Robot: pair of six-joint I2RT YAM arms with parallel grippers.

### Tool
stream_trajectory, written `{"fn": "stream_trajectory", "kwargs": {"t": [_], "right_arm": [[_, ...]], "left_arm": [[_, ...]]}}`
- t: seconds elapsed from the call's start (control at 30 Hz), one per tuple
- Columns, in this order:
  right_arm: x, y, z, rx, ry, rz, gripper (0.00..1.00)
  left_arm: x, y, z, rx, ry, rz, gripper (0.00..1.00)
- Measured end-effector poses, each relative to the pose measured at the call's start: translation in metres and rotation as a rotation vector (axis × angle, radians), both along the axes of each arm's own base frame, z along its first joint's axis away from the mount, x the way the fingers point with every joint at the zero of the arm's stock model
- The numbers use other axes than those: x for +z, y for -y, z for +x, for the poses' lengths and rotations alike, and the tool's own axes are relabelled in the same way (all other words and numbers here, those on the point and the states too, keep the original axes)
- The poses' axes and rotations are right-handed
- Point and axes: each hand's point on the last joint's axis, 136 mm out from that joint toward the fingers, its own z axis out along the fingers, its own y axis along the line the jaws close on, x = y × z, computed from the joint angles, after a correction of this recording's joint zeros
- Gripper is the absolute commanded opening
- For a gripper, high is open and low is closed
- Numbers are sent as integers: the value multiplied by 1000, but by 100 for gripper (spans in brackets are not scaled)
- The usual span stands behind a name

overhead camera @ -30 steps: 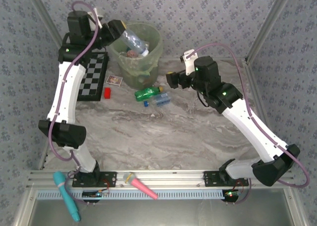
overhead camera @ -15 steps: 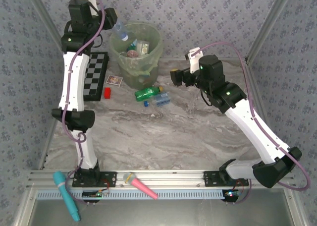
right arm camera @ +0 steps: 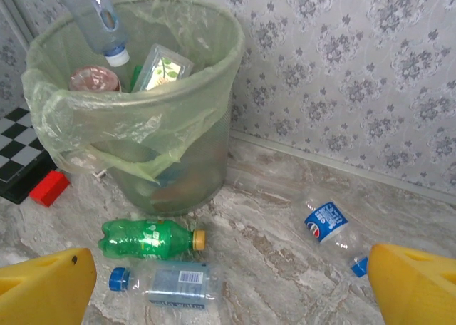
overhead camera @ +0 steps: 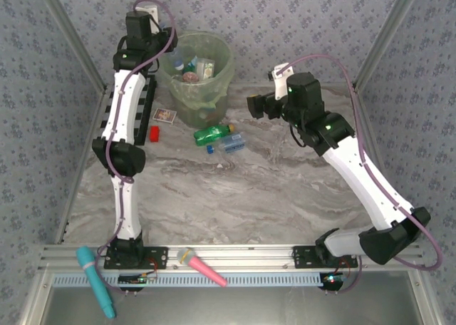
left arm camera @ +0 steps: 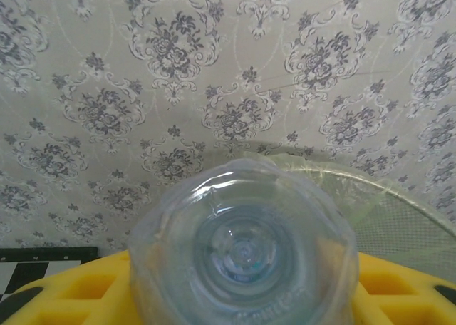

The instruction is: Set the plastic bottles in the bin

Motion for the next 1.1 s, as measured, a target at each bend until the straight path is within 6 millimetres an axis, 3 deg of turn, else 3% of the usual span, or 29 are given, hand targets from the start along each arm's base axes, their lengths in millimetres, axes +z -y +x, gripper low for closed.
{"fn": "stream_trajectory", "kwargs": {"t": [0.4,0.87,1.1], "right_arm": [[-12,3,9,-20,-41,-15,100],[-21,1,15,-24,-68,-15,100],[-22,1,15,-22,-72,-7,100]], "left_arm": [[-48,25,25,-56,-24,110,55],[-55,30,24,-61,-38,138,55],[-67,31,17,-79,-88,177,54]]}}
